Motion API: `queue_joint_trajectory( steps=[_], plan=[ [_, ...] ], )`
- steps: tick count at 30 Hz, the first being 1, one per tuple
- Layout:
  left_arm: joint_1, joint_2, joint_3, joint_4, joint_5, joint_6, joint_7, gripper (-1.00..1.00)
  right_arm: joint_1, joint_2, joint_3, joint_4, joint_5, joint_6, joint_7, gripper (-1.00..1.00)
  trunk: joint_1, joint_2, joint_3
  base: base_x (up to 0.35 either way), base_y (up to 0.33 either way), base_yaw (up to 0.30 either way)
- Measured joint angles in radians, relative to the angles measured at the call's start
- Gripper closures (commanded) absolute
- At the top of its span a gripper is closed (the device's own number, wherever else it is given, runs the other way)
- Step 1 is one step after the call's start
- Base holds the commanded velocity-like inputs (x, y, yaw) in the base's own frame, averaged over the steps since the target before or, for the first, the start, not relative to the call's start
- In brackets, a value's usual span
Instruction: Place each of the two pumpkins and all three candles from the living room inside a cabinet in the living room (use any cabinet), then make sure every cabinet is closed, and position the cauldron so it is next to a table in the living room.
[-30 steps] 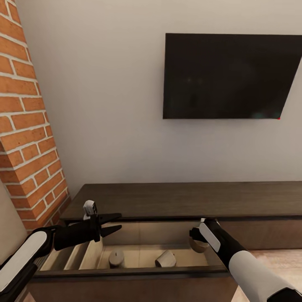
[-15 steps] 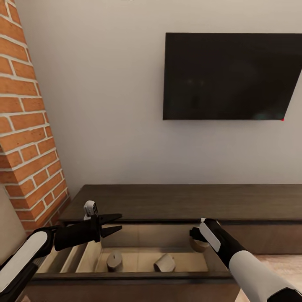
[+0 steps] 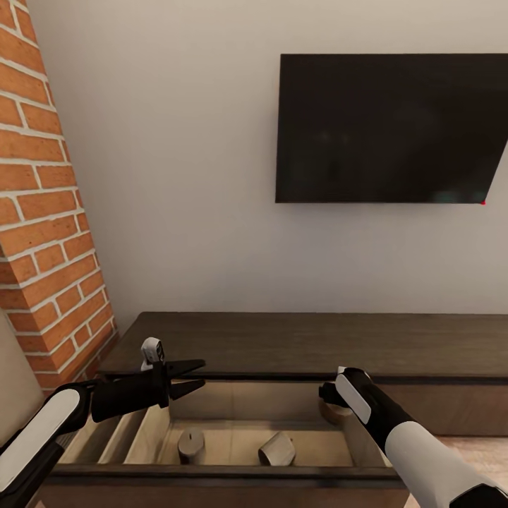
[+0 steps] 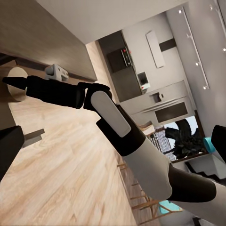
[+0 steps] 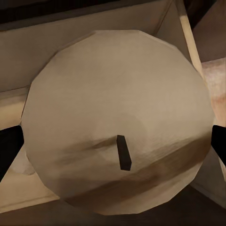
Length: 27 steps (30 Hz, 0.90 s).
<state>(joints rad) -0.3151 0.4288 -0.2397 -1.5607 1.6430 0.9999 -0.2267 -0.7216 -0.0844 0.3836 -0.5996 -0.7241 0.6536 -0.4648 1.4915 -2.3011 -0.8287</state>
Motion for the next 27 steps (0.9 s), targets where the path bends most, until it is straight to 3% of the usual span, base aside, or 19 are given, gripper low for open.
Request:
queue_joint_trajectory(
  steps=[9,27],
  plan=[
    [0.0,0.0,0.0,-0.001,0.0,0.0,0.0,-1.0,0.0,0.0,0.0,0.0,0.0,0.0,0.0,1.0,0.0,0.0,0.0,0.003,-0.003,0.0],
    [0.0,-0.001,-0.001,-0.005,0.0,0.0,-0.001,-1.0,0.0,0.0,0.003,0.0,-0.001,0.0,0.002,1.0,0.069,-0.126,-0.056,0.0,0.0,0.0]
  ],
)
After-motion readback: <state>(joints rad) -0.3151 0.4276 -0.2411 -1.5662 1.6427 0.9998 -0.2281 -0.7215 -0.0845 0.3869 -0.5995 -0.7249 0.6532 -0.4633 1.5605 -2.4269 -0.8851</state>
